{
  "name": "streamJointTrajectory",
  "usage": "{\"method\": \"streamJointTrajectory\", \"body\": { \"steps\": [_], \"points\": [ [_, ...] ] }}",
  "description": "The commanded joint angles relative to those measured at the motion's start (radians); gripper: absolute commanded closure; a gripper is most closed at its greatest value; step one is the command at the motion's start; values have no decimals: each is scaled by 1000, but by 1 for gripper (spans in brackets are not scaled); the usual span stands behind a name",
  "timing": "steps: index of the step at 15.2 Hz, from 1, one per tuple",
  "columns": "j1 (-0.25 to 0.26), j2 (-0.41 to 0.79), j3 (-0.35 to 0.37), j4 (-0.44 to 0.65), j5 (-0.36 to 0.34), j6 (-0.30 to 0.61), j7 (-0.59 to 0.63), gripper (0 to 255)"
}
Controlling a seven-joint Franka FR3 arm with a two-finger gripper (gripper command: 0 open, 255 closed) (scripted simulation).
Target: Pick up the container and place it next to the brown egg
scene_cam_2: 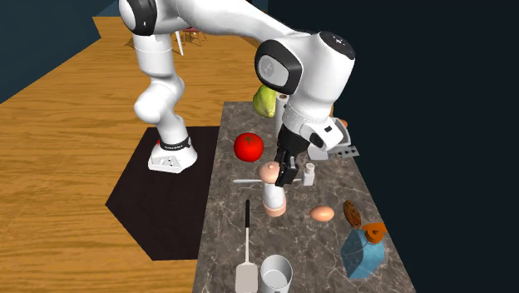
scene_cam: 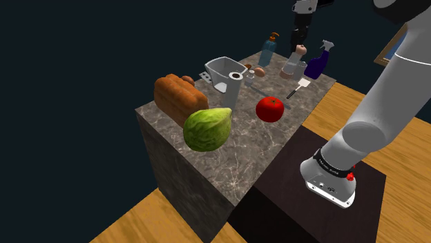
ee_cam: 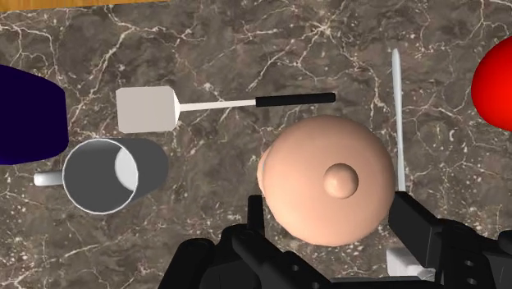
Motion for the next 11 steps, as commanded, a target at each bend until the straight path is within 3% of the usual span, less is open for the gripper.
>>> {"method": "streamJointTrajectory", "body": {
  "steps": [1, 11],
  "points": [
    [0, -4, -1, 21, -2, -25, -2, 255],
    [-2, -7, -4, 152, -4, -158, -15, 255]
  ]
}}
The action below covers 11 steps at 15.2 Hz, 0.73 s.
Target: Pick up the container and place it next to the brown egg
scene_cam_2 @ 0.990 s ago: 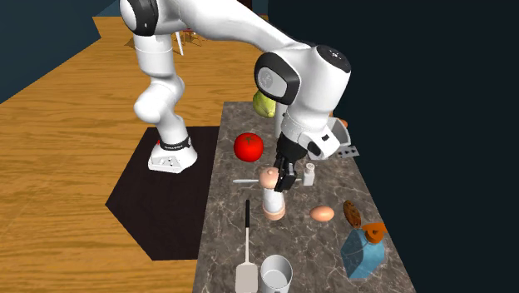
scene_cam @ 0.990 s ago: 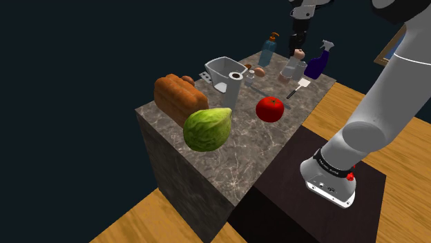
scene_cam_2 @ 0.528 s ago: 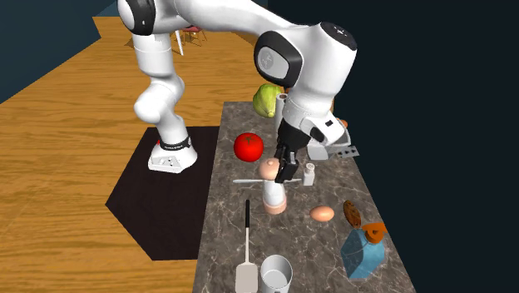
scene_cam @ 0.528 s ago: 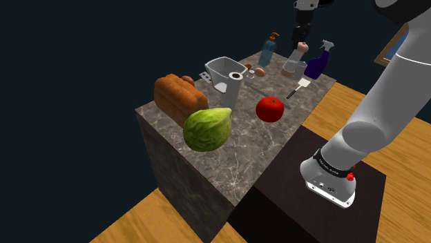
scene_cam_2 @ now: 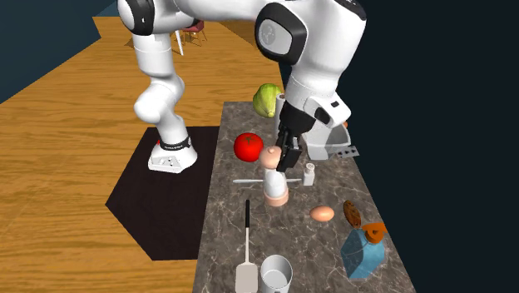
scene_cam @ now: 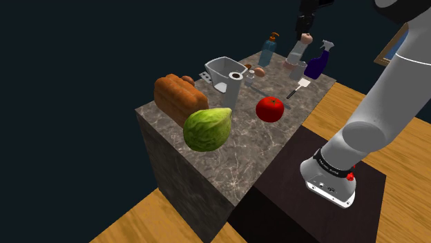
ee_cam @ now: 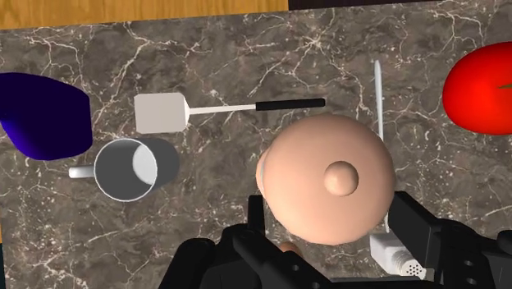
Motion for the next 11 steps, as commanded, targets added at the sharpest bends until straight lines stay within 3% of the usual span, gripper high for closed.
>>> {"method": "streamJointTrajectory", "body": {
  "steps": [1, 11],
  "points": [
    [-2, 1, -1, 29, 0, -28, -5, 255],
    [-14, 30, -6, 199, 11, -171, -29, 255]
  ]
}}
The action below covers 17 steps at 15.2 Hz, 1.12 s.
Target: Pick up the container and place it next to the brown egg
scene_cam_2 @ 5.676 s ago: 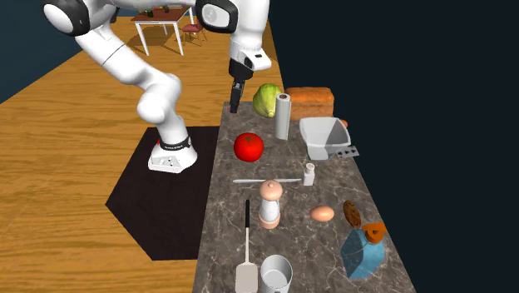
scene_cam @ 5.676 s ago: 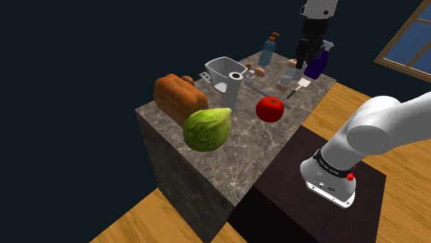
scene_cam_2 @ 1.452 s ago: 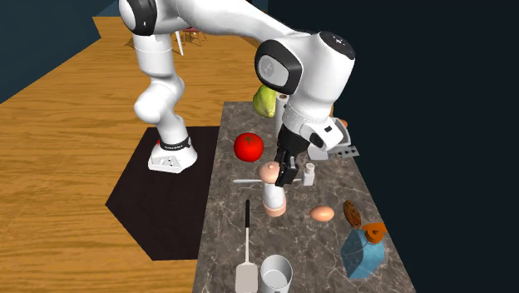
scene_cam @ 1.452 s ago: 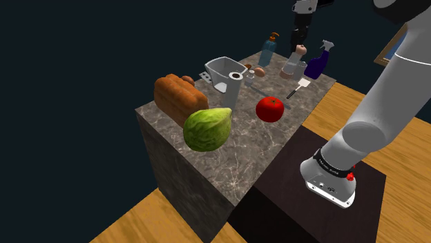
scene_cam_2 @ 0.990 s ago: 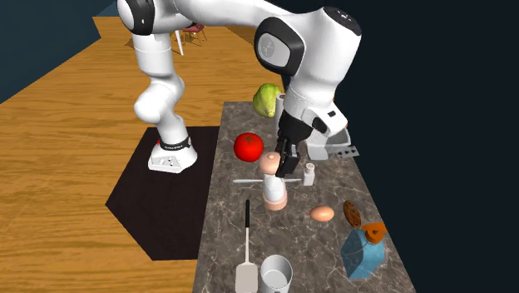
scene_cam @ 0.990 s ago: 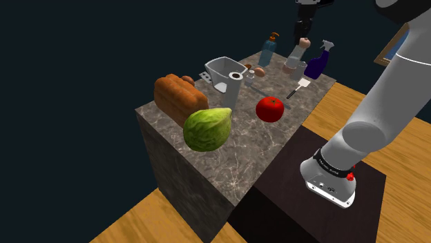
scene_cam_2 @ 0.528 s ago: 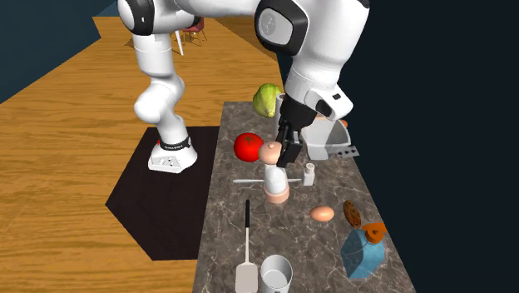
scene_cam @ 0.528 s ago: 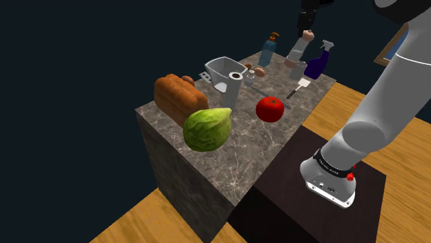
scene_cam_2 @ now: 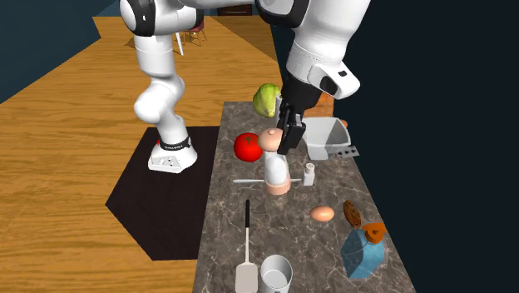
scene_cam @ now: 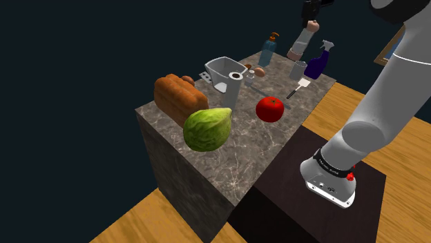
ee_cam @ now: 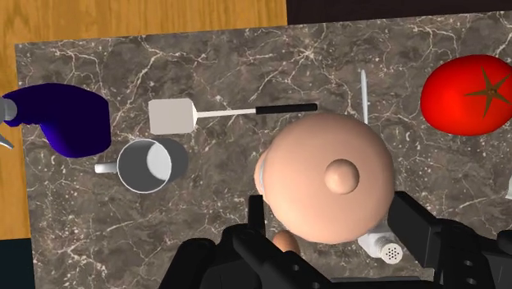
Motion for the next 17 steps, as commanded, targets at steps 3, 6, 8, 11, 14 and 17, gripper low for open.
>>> {"method": "streamJointTrajectory", "body": {
  "steps": [3, 6, 8, 11, 14, 17],
  "points": [
    [-10, 22, -3, 83, 9, -63, -14, 255],
    [-19, 42, -6, 150, 17, -111, -25, 255],
    [-26, 58, -8, 198, 24, -144, -33, 255],
    [-41, 86, -11, 278, 36, -198, -47, 255],
    [4, 51, 6, 227, 25, -185, 9, 255],
    [64, 3, 35, 148, 13, -156, 94, 255]
  ]
}}
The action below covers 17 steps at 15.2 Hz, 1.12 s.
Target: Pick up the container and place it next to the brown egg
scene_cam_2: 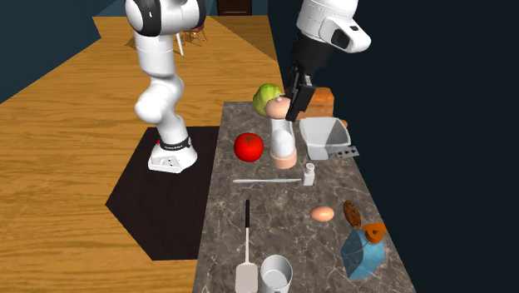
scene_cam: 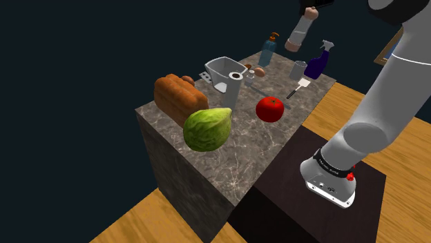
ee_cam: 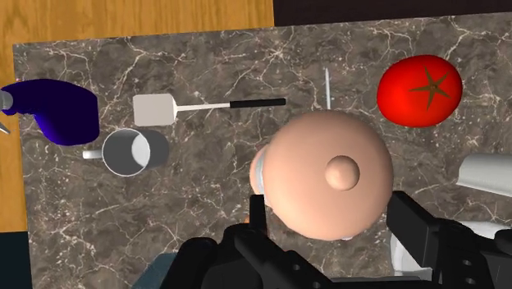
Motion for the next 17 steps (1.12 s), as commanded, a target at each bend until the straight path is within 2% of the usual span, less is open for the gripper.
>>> {"method": "streamJointTrajectory", "body": {
  "steps": [1, 9, 17],
  "points": [
    [32, -18, 18, -34, -1, 13, 52, 255],
    [152, -68, 100, -149, 10, 68, 258, 255],
    [249, -42, 177, -170, 50, 108, 438, 255]
  ]
}}
